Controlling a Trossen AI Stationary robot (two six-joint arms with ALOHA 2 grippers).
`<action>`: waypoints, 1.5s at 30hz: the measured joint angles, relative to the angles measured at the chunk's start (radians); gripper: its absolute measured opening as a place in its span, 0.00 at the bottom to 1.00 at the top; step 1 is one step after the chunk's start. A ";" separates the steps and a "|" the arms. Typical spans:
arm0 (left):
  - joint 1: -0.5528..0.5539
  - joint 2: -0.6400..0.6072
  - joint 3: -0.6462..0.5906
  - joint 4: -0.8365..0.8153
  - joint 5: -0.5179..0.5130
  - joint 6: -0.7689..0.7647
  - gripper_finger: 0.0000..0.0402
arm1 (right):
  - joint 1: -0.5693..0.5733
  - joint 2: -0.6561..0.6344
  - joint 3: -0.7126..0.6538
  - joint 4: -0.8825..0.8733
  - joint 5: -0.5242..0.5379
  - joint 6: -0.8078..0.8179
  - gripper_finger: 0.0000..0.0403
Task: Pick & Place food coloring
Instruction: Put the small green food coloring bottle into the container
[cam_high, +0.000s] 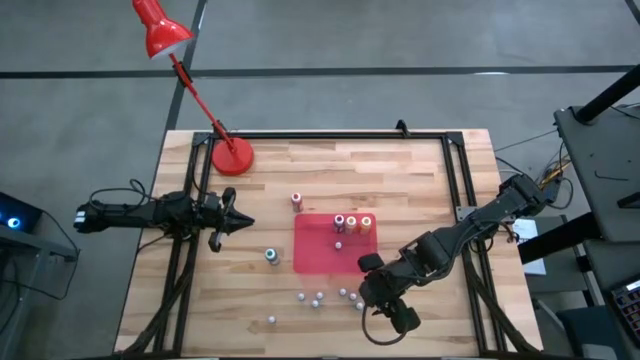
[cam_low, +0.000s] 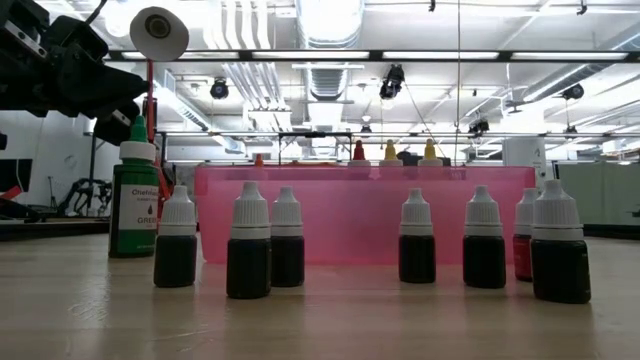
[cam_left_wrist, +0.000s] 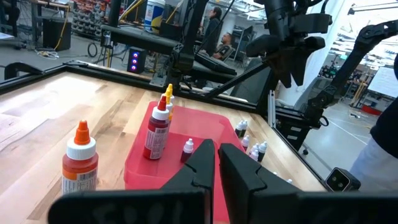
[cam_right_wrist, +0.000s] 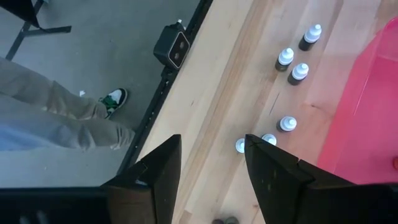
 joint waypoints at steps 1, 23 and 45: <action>0.000 0.000 0.000 0.000 0.000 0.000 0.00 | 0.000 0.000 0.000 0.000 0.000 0.000 0.42; 0.000 0.000 0.000 0.000 0.000 0.000 0.00 | -0.007 0.000 0.000 0.011 0.090 -0.018 0.42; 0.000 0.000 0.000 0.000 0.000 0.000 0.00 | -0.006 0.000 0.000 0.014 0.112 -0.016 0.40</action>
